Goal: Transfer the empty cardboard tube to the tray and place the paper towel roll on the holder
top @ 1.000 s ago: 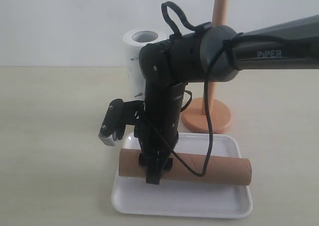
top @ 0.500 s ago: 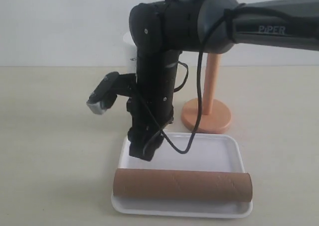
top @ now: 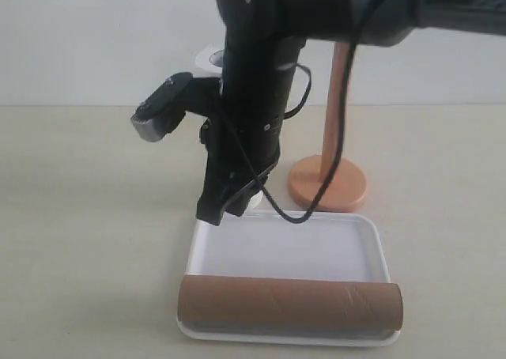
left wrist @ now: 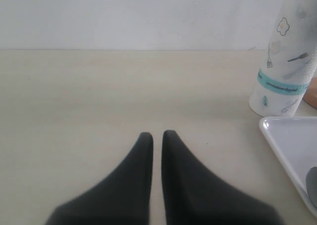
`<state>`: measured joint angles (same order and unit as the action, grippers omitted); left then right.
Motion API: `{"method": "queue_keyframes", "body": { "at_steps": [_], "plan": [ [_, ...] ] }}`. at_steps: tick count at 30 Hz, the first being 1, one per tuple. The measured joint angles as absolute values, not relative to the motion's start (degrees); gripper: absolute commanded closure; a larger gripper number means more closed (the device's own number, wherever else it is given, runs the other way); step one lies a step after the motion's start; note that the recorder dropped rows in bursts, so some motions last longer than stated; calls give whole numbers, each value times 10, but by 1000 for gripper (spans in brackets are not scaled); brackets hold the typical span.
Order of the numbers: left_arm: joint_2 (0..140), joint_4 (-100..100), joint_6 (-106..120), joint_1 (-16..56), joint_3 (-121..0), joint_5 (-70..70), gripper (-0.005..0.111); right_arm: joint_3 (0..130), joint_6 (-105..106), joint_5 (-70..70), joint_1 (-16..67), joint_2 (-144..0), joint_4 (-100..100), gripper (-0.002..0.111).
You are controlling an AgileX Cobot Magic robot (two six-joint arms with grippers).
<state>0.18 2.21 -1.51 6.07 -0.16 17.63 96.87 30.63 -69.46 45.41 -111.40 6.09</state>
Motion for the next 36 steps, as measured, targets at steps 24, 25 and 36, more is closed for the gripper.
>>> {"method": "queue_keyframes", "body": {
  "at_steps": [24, 25, 36],
  "plan": [
    [2, 22, -15, 61, -2, 176, 101, 469, 89, -513, 453, -349, -72, 107],
    [2, 22, -15, 61, -2, 176, 101, 467, 88, -513, 453, -330, -73, 107],
    [2, 22, -15, 61, -2, 176, 101, 467, 83, -510, 453, -151, -73, 107]
  ]
}}
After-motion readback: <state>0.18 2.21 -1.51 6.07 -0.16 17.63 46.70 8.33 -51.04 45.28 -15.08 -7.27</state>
